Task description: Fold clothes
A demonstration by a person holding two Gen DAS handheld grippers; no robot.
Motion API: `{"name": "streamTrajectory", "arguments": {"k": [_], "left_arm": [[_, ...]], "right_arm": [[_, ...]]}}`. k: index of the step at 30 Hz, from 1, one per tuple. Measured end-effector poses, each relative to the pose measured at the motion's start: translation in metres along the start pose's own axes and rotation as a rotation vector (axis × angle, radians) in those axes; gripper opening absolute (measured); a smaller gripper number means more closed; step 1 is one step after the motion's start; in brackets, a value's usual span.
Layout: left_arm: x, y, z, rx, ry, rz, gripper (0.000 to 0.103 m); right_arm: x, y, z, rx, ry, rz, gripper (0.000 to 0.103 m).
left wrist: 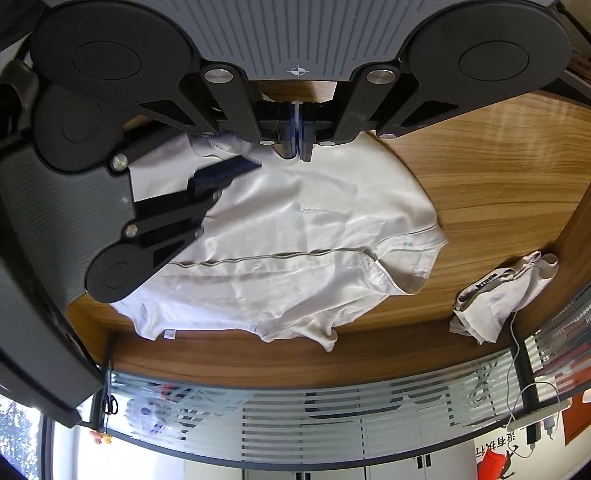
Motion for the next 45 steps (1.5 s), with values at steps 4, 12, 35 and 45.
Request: {"name": "streamTrajectory", "arguments": {"k": [4,12,35,45], "left_arm": [[0.001,-0.003,-0.007,-0.026,0.011,0.018,0.007],[0.018,-0.021,-0.019,-0.112,0.035,0.059,0.041],[-0.025,0.017,-0.042,-0.17,0.163,0.158,0.029],[-0.026,0.092,-0.011,-0.004,0.096,0.222,0.045]], "right_arm": [[-0.01,-0.013,0.0,0.049,-0.052,-0.012,0.003],[-0.033,-0.032,-0.002,0.145,-0.113,0.04,0.003],[-0.029,-0.018,-0.03,0.092,-0.002,0.118,0.015],[-0.047,-0.018,-0.044,0.24,-0.098,0.124,0.029]]}}
Point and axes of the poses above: each gripper's, at about its wrist camera, not at the fingertips, and x roughly the way its jaws point, y to its left, z to its top, the point moved 2 cm from there along x, roughly the way its jaws point, and after that the axes turned 14 degrees about z, right-handed, at the moved point
